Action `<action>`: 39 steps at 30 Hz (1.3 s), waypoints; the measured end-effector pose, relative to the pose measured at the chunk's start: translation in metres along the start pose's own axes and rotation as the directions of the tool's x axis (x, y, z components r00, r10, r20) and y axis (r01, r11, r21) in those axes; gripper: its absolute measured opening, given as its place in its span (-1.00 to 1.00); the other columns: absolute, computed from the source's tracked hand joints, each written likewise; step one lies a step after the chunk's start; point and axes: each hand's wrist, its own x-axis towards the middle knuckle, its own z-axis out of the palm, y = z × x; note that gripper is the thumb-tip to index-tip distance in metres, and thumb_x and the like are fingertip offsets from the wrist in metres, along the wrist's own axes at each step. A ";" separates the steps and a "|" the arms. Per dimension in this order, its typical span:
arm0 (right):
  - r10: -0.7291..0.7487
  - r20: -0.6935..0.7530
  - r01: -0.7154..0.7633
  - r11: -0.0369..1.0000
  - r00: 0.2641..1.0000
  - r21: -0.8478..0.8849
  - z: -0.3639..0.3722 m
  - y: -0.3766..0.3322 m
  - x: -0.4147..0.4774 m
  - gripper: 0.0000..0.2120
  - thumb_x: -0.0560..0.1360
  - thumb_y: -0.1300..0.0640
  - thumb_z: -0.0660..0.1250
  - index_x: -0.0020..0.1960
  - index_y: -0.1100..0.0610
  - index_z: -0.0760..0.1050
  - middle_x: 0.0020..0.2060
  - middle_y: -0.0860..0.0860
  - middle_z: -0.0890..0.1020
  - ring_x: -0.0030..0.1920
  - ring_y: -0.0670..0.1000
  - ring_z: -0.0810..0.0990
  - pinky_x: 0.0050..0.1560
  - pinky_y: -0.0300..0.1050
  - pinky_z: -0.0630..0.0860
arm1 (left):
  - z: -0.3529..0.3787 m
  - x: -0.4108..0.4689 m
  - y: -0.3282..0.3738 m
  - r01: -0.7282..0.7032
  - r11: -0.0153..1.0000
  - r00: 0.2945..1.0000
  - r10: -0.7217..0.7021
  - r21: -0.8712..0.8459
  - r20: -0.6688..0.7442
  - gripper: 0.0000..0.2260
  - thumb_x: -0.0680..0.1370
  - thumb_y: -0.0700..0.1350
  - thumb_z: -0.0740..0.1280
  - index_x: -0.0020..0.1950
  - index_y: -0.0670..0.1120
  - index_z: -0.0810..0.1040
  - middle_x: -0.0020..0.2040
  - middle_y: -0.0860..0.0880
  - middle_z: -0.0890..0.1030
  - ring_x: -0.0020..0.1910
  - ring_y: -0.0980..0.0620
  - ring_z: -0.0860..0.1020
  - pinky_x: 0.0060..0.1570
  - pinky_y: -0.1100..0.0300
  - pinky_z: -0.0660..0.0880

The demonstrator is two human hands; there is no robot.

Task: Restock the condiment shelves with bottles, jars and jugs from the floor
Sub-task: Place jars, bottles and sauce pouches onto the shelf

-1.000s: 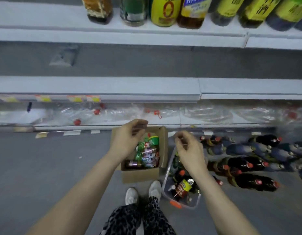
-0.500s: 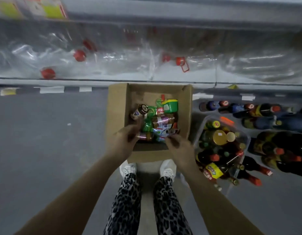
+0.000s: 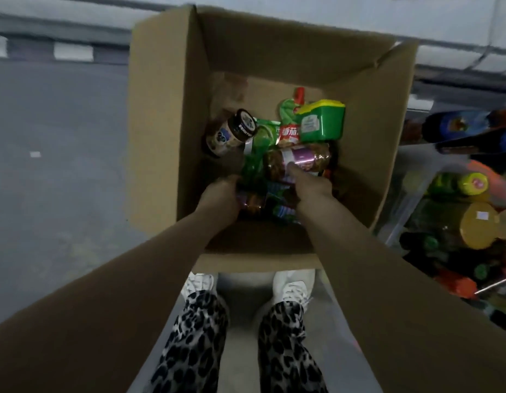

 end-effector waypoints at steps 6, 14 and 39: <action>0.072 0.029 -0.073 0.997 0.997 0.041 0.028 -0.011 0.048 -0.44 0.41 -0.18 0.53 0.13 0.23 0.48 0.08 0.13 0.60 0.09 0.13 0.59 0.15 0.09 0.60 | 0.028 0.039 -0.014 -0.004 0.974 0.999 -0.007 0.228 0.044 -0.73 0.63 -0.23 0.24 0.33 -0.16 0.49 0.28 -0.21 0.50 0.20 -0.20 0.52 0.09 0.02 0.47; 0.113 0.203 -0.133 0.987 0.973 0.086 0.040 -0.022 0.068 -0.52 0.53 -0.05 0.43 0.35 0.17 0.49 0.29 0.18 0.57 0.30 0.23 0.54 0.28 0.14 0.51 | 0.033 0.056 -0.025 -0.153 0.798 0.981 0.051 0.583 0.188 -0.31 0.54 -0.21 0.35 0.58 0.01 0.08 0.33 -0.22 0.41 0.26 -0.22 0.45 0.06 0.01 0.42; -0.404 0.357 0.405 0.911 0.842 0.076 -0.129 -0.067 -0.177 -0.31 0.26 0.09 0.64 0.33 -0.01 0.47 0.15 -0.02 0.67 0.17 0.05 0.66 0.12 0.10 0.63 | -0.118 -0.164 0.070 -0.076 0.475 0.969 0.243 -0.877 0.047 -0.41 0.43 -0.14 0.43 0.45 0.00 0.36 0.28 -0.05 0.58 0.25 -0.01 0.58 0.21 0.03 0.54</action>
